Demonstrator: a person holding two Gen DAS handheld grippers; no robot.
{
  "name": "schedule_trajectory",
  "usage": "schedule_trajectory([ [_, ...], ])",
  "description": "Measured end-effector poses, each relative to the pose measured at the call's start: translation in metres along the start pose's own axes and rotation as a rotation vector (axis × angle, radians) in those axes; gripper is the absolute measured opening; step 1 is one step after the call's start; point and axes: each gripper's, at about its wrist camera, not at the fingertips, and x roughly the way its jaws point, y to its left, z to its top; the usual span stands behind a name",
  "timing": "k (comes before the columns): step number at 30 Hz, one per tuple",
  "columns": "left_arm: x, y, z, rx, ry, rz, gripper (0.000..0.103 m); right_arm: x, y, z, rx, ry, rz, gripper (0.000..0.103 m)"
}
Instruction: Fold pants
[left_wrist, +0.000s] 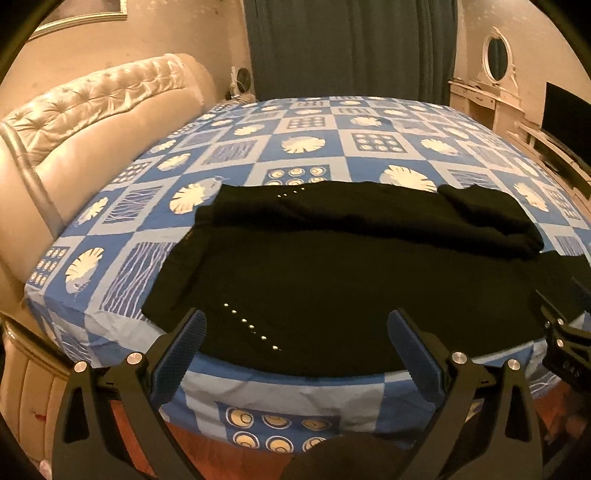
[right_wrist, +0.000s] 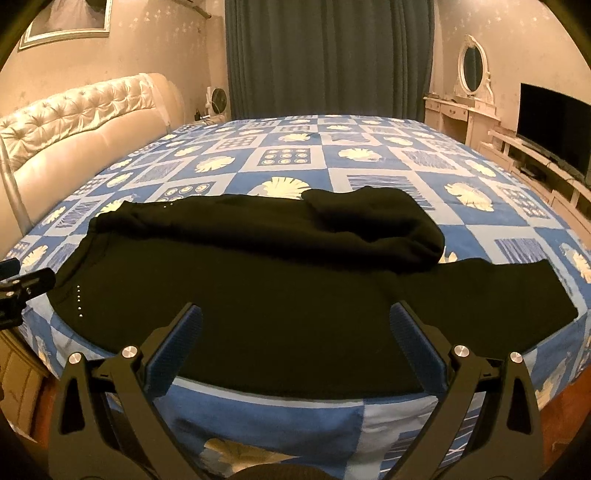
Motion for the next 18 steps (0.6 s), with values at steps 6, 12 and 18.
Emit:
schedule_trajectory([
  [6, 0.0011, -0.0026, -0.0020, -0.002, 0.005, -0.003, 0.098, 0.0007, -0.0046, -0.0015, 0.008, 0.018, 0.001, 0.101],
  [12, 0.0021, 0.0002, -0.0035, -0.015, 0.017, -0.010, 0.098, 0.0006, -0.0068, -0.0024, 0.016, 0.023, 0.003, 0.101],
  [18, 0.0015, 0.0014, -0.0031, -0.015, 0.011, -0.006, 0.098, 0.0025, -0.0085, -0.0034, 0.024, 0.033, 0.014, 0.101],
])
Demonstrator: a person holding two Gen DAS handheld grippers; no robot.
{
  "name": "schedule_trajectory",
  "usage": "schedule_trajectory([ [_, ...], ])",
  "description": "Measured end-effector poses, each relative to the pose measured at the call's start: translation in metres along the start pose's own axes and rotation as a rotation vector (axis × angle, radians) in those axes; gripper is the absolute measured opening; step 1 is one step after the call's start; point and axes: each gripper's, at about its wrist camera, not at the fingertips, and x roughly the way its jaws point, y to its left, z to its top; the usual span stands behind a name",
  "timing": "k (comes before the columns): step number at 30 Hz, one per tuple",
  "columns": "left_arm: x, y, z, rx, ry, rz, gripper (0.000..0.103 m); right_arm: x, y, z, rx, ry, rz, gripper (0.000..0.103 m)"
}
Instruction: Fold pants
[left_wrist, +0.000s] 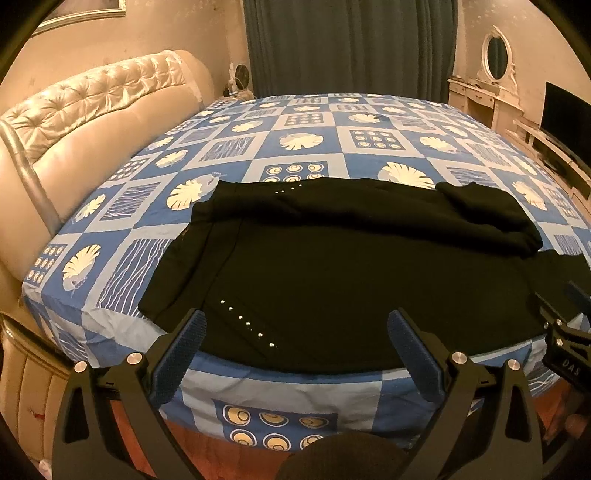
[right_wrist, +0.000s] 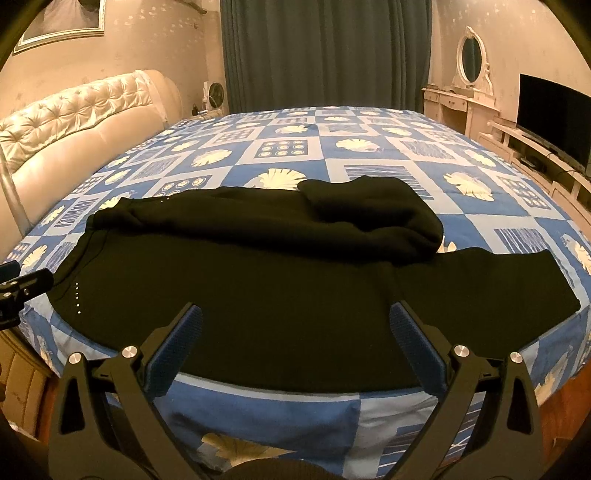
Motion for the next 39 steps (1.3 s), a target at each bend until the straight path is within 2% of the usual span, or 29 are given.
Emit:
schedule_trajectory([
  [3, 0.001, 0.005, 0.003, -0.036, 0.011, -0.008, 0.098, 0.001, -0.002, 0.001, 0.013, 0.011, 0.024, 0.101],
  [5, 0.006, 0.008, 0.007, -0.054, 0.051, -0.030, 0.098, 0.004, -0.004, 0.005, 0.028, 0.024, 0.068, 0.101],
  [7, 0.018, 0.010, 0.012, -0.029, 0.149, -0.079, 0.098, 0.008, -0.005, 0.009, 0.036, 0.037, 0.120, 0.101],
  [8, 0.024, 0.012, 0.015, -0.011, 0.193, -0.119, 0.098, 0.011, -0.006, 0.012, 0.035, 0.052, 0.180, 0.101],
  [9, 0.027, 0.016, 0.017, -0.014, 0.203, -0.147, 0.098, 0.015, -0.006, 0.016, 0.033, 0.067, 0.238, 0.101],
  [12, 0.032, 0.033, 0.026, -0.009, 0.187, -0.161, 0.098, 0.025, -0.002, 0.033, 0.014, 0.098, 0.375, 0.101],
  [14, 0.043, 0.049, 0.037, 0.019, 0.204, -0.193, 0.098, 0.036, 0.000, 0.049, -0.002, 0.128, 0.446, 0.101],
  [16, 0.057, 0.068, 0.051, 0.025, 0.220, -0.196, 0.098, 0.047, 0.000, 0.065, -0.007, 0.145, 0.461, 0.101],
  [18, 0.078, 0.095, 0.072, 0.005, 0.224, -0.162, 0.098, 0.061, -0.005, 0.083, 0.018, 0.157, 0.476, 0.101],
  [22, 0.131, 0.142, 0.109, 0.002, 0.243, -0.204, 0.098, 0.090, -0.013, 0.110, 0.074, 0.186, 0.506, 0.101],
  [24, 0.163, 0.164, 0.126, -0.001, 0.235, -0.227, 0.098, 0.102, -0.011, 0.119, 0.071, 0.198, 0.509, 0.101],
  [28, 0.228, 0.196, 0.149, -0.007, 0.242, -0.202, 0.098, 0.121, -0.006, 0.126, 0.028, 0.215, 0.511, 0.101],
  [34, 0.291, 0.209, 0.161, -0.058, 0.269, -0.282, 0.098, 0.155, 0.005, 0.123, -0.003, 0.258, 0.532, 0.101],
  [39, 0.322, 0.197, 0.168, -0.004, 0.287, -0.313, 0.097, 0.182, 0.011, 0.118, 0.006, 0.304, 0.564, 0.101],
])
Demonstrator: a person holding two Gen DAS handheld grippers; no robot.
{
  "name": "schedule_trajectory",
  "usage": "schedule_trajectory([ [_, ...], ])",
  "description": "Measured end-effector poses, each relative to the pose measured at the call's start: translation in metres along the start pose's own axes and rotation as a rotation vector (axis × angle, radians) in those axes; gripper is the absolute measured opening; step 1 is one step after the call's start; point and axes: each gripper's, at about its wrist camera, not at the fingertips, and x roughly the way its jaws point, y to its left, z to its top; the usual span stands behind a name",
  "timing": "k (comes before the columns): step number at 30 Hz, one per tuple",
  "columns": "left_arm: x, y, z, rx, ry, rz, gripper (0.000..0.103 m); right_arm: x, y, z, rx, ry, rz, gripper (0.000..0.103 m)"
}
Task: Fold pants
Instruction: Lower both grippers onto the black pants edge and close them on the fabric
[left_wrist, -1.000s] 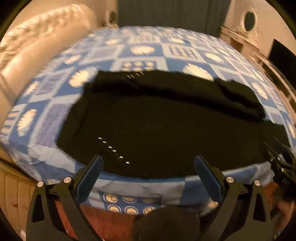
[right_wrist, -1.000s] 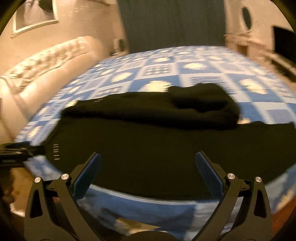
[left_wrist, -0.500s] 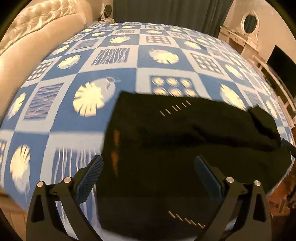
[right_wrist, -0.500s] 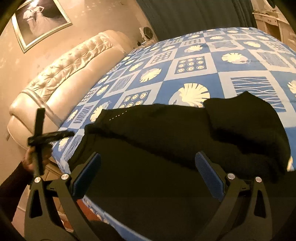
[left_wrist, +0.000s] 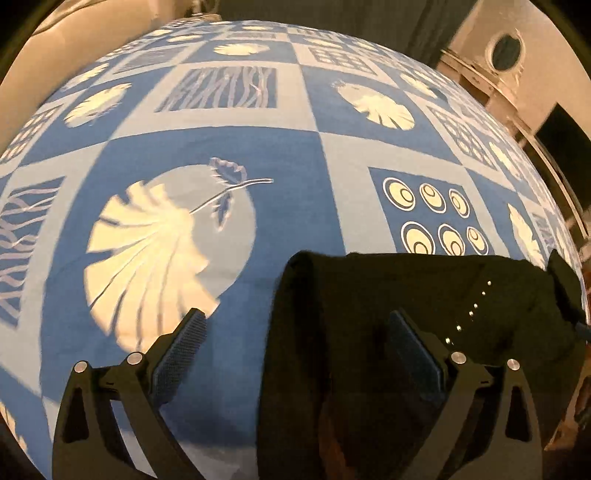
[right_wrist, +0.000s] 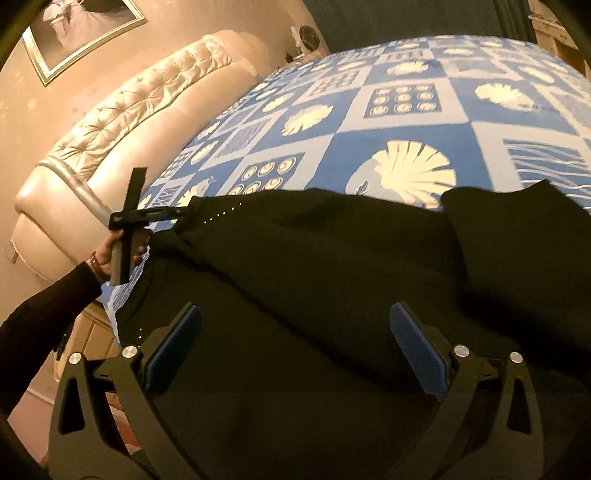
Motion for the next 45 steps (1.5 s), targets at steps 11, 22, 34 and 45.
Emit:
schedule_trajectory([
  [11, 0.007, -0.006, 0.011, 0.040, -0.004, -0.074, 0.037, 0.035, 0.002, 0.041, -0.107, 0.084, 0.085, 0.101],
  [22, 0.013, -0.012, 0.019, 0.047, 0.024, -0.037, 0.040, 0.119, -0.046, 0.135, -0.210, 0.330, 0.086, 0.101],
  [34, 0.017, -0.031, 0.029, 0.098, 0.045, 0.021, 0.023, 0.124, -0.023, 0.106, -0.419, 0.453, -0.039, 0.016],
  [45, -0.005, -0.020, 0.028, 0.000, -0.037, -0.081, 0.012, 0.096, -0.002, 0.108, -0.460, 0.319, -0.121, 0.010],
])
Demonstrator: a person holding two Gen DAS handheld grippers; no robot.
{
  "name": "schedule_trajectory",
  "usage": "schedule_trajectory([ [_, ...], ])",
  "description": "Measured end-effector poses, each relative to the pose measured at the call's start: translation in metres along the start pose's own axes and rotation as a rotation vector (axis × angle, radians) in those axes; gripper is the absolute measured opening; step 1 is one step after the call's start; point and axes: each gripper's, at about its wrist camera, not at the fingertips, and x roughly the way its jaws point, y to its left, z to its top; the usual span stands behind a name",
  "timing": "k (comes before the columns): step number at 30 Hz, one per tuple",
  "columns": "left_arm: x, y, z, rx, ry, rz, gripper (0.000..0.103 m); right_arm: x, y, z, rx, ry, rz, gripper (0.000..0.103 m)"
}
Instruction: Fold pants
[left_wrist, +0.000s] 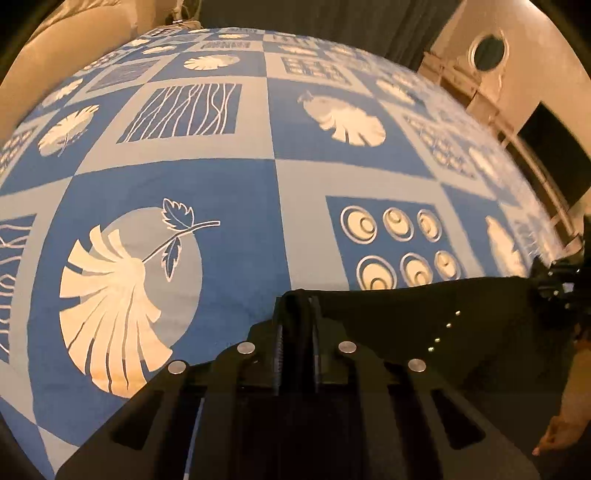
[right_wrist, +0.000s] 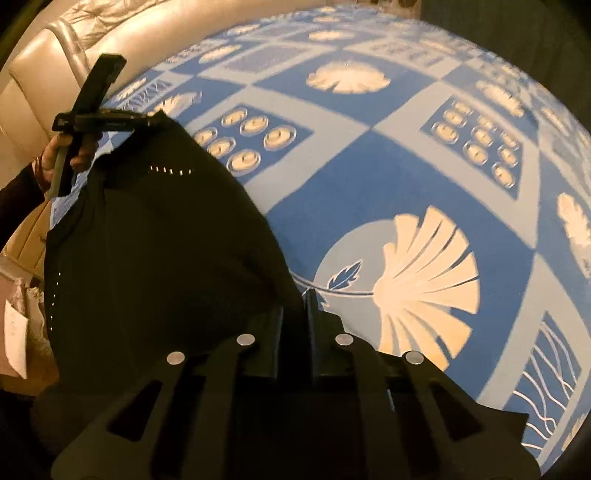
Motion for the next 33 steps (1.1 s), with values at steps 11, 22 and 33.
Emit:
schedule_trajectory([
  [11, -0.045, 0.011, -0.001, -0.088, -0.136, -0.119, 0.011, -0.045, 0.029, 0.000, -0.023, -0.180, -0.127, 0.009],
  [22, -0.103, 0.010, -0.039, -0.063, -0.226, -0.190, 0.011, -0.096, 0.093, -0.049, -0.069, -0.328, -0.155, 0.009],
  [33, -0.139, 0.056, -0.135, -0.129, -0.226, -0.179, 0.017, -0.083, 0.169, -0.143, -0.088, -0.266, -0.123, 0.010],
])
